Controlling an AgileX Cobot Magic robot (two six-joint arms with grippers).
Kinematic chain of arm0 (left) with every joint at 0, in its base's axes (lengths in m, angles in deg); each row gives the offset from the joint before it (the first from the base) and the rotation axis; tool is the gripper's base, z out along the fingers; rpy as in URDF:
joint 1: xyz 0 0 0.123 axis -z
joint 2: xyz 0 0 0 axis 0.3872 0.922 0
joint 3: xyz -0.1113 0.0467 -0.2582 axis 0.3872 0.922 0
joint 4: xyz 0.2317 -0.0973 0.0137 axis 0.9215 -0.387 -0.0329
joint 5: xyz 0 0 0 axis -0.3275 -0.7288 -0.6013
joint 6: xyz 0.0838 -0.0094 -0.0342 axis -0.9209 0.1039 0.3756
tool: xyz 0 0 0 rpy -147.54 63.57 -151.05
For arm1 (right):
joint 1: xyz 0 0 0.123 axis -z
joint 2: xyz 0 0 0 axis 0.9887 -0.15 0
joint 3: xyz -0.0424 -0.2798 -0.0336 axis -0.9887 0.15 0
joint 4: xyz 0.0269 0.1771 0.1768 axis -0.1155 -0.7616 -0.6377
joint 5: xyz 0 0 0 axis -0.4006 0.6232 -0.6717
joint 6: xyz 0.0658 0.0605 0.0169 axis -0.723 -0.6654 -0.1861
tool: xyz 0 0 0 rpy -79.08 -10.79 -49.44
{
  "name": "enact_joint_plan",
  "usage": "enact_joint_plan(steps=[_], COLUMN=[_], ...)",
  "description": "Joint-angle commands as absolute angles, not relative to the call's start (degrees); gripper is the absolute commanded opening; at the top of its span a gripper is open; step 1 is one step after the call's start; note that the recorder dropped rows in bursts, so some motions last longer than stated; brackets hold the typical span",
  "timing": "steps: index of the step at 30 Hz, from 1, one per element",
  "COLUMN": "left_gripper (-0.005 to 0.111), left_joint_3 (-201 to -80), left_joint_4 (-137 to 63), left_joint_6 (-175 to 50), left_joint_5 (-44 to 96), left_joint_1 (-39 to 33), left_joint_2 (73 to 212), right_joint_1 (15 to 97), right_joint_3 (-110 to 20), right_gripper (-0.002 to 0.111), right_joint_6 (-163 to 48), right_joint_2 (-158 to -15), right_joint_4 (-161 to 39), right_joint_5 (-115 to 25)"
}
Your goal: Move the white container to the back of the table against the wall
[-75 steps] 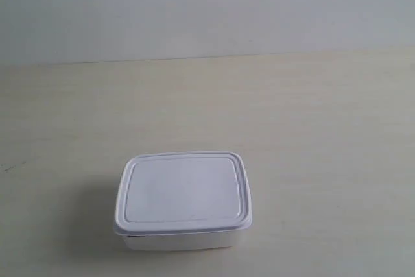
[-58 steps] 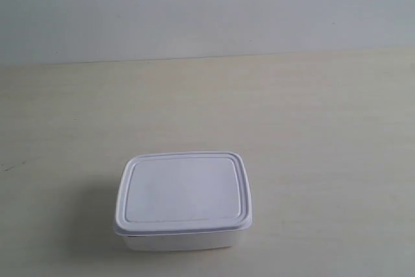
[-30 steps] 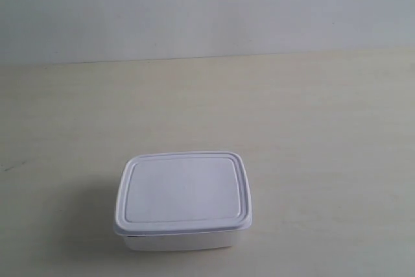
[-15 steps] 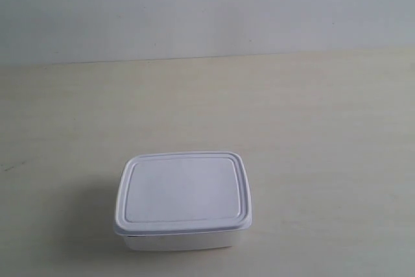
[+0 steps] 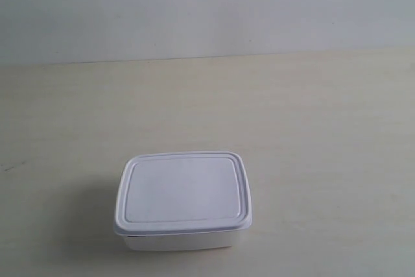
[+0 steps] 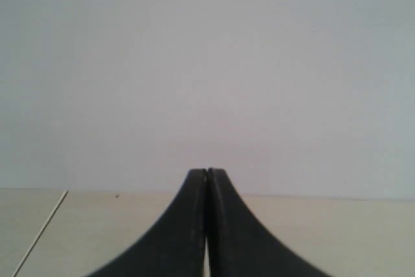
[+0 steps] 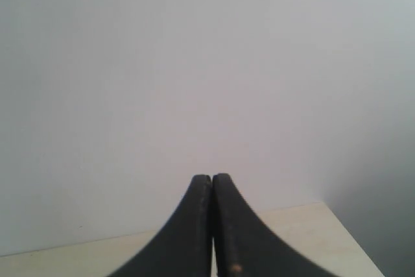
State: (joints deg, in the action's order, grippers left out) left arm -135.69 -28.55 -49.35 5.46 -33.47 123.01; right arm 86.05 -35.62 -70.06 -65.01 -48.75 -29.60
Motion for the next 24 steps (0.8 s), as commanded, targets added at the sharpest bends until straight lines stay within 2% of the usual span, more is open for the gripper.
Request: enact_joint_plan(steps=[1, 6, 13, 18, 24], left_gripper=[0.000, 0.000, 0.000, 0.000, 0.000], left_joint_3=[-136.06, -136.06, -135.73, -135.19, -135.19], left_joint_4=[-32.07, -34.11, -34.11, -34.00, -33.91], left_joint_6=[-48.03, -37.99, -39.22, -39.33, -39.33], left_joint_5=[11.48, 10.64, 4.49, 4.39, 8.53], left_joint_1=[-33.51, -30.36, -20.90, -15.23, -12.13], left_joint_2=[123.75, 124.46, 125.57, 125.65, 126.14], right_joint_1=[85.99, 85.99, 85.99, 85.99, 85.99], right_joint_3=[-35.97, -35.97, -35.97, -35.97, -35.97], right_gripper=[0.000, 0.000, 0.000, 0.000, 0.000], right_joint_6=[-69.97, -69.97, -69.97, -69.97, -70.48], right_joint_2=[-64.55, -64.55, -63.38, -61.66, -61.92], right_joint_4=[-48.73, -48.73, -48.73, -48.73, -49.00], right_joint_5=[-29.90, -29.90, -29.78, -29.63, -30.79])
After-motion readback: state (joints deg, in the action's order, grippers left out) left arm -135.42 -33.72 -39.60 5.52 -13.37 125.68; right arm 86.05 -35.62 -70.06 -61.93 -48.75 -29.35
